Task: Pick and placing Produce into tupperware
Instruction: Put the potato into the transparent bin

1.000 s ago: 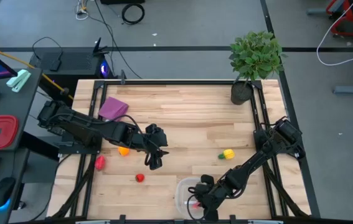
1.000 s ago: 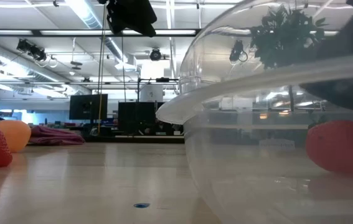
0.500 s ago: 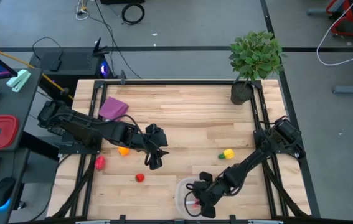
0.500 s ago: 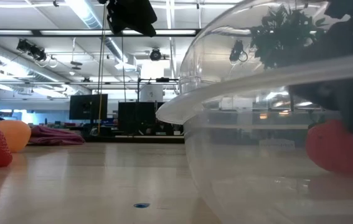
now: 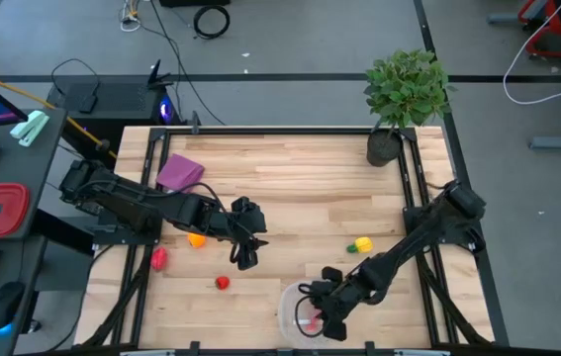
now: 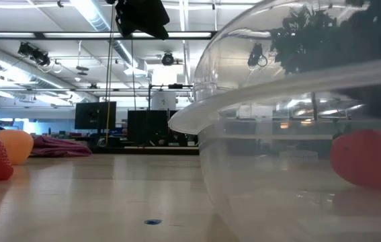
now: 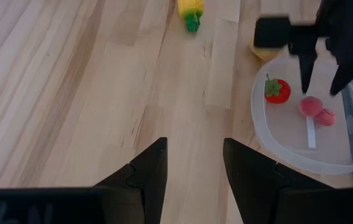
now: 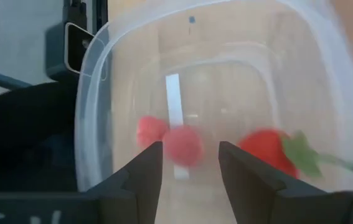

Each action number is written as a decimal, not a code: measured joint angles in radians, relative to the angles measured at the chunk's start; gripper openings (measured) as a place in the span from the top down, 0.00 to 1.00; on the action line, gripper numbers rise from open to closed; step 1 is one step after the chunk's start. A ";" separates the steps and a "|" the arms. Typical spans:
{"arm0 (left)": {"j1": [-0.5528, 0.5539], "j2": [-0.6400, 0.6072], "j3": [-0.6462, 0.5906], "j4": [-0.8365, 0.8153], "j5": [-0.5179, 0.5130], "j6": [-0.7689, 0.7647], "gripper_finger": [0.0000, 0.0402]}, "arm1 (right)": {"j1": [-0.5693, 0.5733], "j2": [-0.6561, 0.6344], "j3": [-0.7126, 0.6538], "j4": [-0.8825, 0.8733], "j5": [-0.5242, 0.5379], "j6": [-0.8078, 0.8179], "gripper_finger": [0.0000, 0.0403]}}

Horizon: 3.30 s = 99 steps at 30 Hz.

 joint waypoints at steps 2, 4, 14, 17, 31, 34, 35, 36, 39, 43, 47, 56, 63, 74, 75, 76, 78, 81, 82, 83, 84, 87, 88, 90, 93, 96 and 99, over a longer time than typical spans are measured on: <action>0.000 0.000 0.000 0.000 0.000 0.000 0.60 | 0.000 -0.052 0.000 -0.057 0.000 0.019 0.59; 0.000 0.000 0.001 0.000 0.000 0.000 0.60 | 0.005 -0.118 0.000 -0.117 0.001 0.020 0.59; 0.000 0.000 0.001 0.000 0.000 0.000 0.60 | 0.103 -0.296 0.000 -0.344 0.054 -0.022 0.58; 0.000 0.000 0.001 0.000 0.000 0.000 0.60 | 0.125 -0.293 0.000 -0.391 0.030 -0.031 0.56; 0.000 0.000 0.001 0.024 0.000 -0.003 0.60 | 0.146 -0.158 -0.001 -0.455 0.063 -0.223 0.36; 0.000 0.000 0.001 0.025 0.000 -0.003 0.60 | 0.145 -0.098 -0.001 -0.455 0.062 -0.243 0.35; 0.000 0.000 0.001 0.025 0.000 -0.002 0.60 | 0.145 -0.083 -0.001 -0.454 0.062 -0.239 0.35; 0.000 0.000 0.001 0.024 0.000 0.001 0.60 | 0.145 -0.070 -0.001 -0.453 0.062 -0.236 0.35; 0.000 0.000 0.001 0.025 0.000 0.018 0.60 | 0.145 -0.051 -0.002 -0.453 0.062 -0.238 0.34; 0.000 0.000 0.001 0.025 0.000 0.023 0.60 | 0.142 -0.050 -0.002 -0.452 0.063 -0.238 0.34; 0.000 0.000 0.001 0.025 0.000 0.024 0.60 | 0.130 -0.050 -0.001 -0.452 0.069 -0.238 0.34; -0.001 0.000 0.001 0.025 0.000 0.024 0.60 | 0.097 -0.044 -0.002 -0.460 0.070 -0.237 0.34; -0.001 0.000 0.001 0.024 0.000 0.027 0.60 | 0.097 -0.044 -0.038 -0.451 0.067 -0.231 0.34; -0.001 0.000 0.001 0.024 0.000 0.027 0.60 | 0.092 -0.044 -0.135 -0.328 0.066 -0.201 0.34; -0.001 0.000 0.001 0.024 0.000 0.027 0.60 | 0.092 -0.044 -0.141 -0.327 0.066 -0.201 0.34; -0.001 0.000 0.001 0.024 0.000 0.027 0.60 | 0.091 -0.044 -0.147 -0.324 0.066 -0.200 0.34; -0.001 0.000 0.001 0.024 0.000 0.027 0.60 | 0.086 -0.044 -0.151 -0.320 0.066 -0.194 0.34; -0.001 0.000 0.001 0.024 0.000 0.027 0.60 | 0.077 -0.044 -0.151 -0.314 0.065 -0.165 0.37; -0.001 0.000 0.001 0.023 0.000 0.027 0.60 | 0.077 -0.044 -0.151 -0.310 0.066 -0.162 0.38; -0.001 0.000 0.001 0.024 0.000 0.027 0.60 | 0.077 -0.044 -0.151 -0.307 0.066 -0.160 0.40; -0.001 0.000 0.001 0.023 0.000 0.027 0.60 | 0.076 -0.044 -0.151 -0.306 0.067 -0.160 0.42; -0.001 0.000 0.001 0.023 0.000 0.027 0.60 | 0.077 -0.044 -0.151 -0.306 0.067 -0.159 0.48; -0.001 0.000 0.001 0.023 0.000 0.027 0.60 | 0.077 -0.044 -0.151 -0.306 0.067 -0.158 0.49; -0.001 0.000 0.000 0.023 0.000 0.027 0.60 | 0.077 -0.044 -0.151 -0.307 0.067 -0.154 0.51; -0.001 0.000 0.000 0.023 0.000 0.026 0.60 | 0.077 -0.044 -0.151 -0.309 0.066 -0.148 0.52; -0.001 0.000 0.000 0.023 0.000 0.026 0.60 | 0.077 -0.044 -0.145 -0.318 0.066 -0.147 0.51; -0.001 0.000 0.000 0.023 0.000 0.026 0.60 | 0.077 -0.048 -0.125 -0.339 0.067 -0.147 0.53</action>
